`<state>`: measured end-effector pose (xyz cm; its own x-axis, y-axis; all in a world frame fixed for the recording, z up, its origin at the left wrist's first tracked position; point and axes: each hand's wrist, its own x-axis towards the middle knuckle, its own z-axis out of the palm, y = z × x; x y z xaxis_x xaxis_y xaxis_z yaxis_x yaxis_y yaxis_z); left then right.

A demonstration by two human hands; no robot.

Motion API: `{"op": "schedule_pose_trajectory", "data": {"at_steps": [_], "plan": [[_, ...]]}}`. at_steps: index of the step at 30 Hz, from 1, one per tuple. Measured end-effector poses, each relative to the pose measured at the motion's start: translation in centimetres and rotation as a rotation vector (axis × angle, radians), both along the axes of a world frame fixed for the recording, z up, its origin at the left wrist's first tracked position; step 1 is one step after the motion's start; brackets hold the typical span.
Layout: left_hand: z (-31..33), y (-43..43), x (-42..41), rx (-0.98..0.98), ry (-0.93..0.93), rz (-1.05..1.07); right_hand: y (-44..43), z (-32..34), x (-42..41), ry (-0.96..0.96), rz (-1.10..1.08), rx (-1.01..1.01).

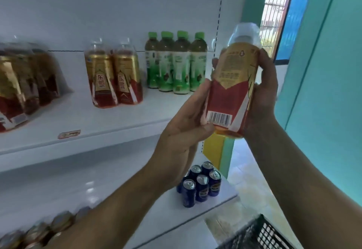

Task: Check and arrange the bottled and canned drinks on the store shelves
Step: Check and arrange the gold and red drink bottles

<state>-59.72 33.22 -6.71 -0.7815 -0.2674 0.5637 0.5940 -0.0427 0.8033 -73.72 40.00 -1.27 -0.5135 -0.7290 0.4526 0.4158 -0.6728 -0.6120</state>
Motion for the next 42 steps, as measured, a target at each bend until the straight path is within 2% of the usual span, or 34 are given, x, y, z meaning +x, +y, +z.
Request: {"op": "schedule_pose_trajectory", "data": {"at_steps": [6,9,13,16,18,21,23,27,30,34,40,42], "plan": [[-2.9,9.4,-7.4,0.065,-0.069,0.033,10.1,-2.9,-5.8,-0.084,-0.137,0.092],[-4.4,12.4,-10.4,-0.018,-0.161,0.1,13.7,-4.8,-7.7,-0.142,-0.201,0.196],[-7.1,14.3,-13.8,-0.254,-0.375,0.146,16.2,-7.4,-10.5,-0.182,-0.379,0.312],[-9.5,14.4,-16.1,-0.122,-0.485,-0.01,17.0,-9.8,-12.7,-0.139,-0.549,0.407],[-11.4,13.9,-17.4,-0.027,-0.558,-0.086,17.4,-11.7,-14.1,-0.052,-0.615,0.546],[-14.9,13.1,-19.6,0.05,-0.637,-0.187,17.7,-14.6,-16.8,0.054,-0.632,0.804],[-17.8,12.5,-21.2,0.116,-0.689,-0.25,17.8,-16.9,-18.7,0.059,-0.636,0.936],[-24.1,11.8,-24.8,0.061,-0.844,-0.303,18.1,-22.1,-22.0,0.043,-0.661,1.088],[-30.5,11.3,-26.9,-0.077,-1.003,-0.242,19.1,-27.8,-23.6,0.139,-0.663,1.23],[-40.4,11.2,-27.2,-0.283,-1.279,-0.043,20.7,-38.9,-24.9,0.501,-0.557,1.625],[-53.4,12.7,-26.6,-0.43,-1.524,-0.055,21.9,-57.0,-27.1,0.682,-0.3,1.844],[-59.1,13.6,-27.0,-0.447,-1.586,-0.055,22.3,-64.5,-27.2,0.664,-0.244,1.877]]}}
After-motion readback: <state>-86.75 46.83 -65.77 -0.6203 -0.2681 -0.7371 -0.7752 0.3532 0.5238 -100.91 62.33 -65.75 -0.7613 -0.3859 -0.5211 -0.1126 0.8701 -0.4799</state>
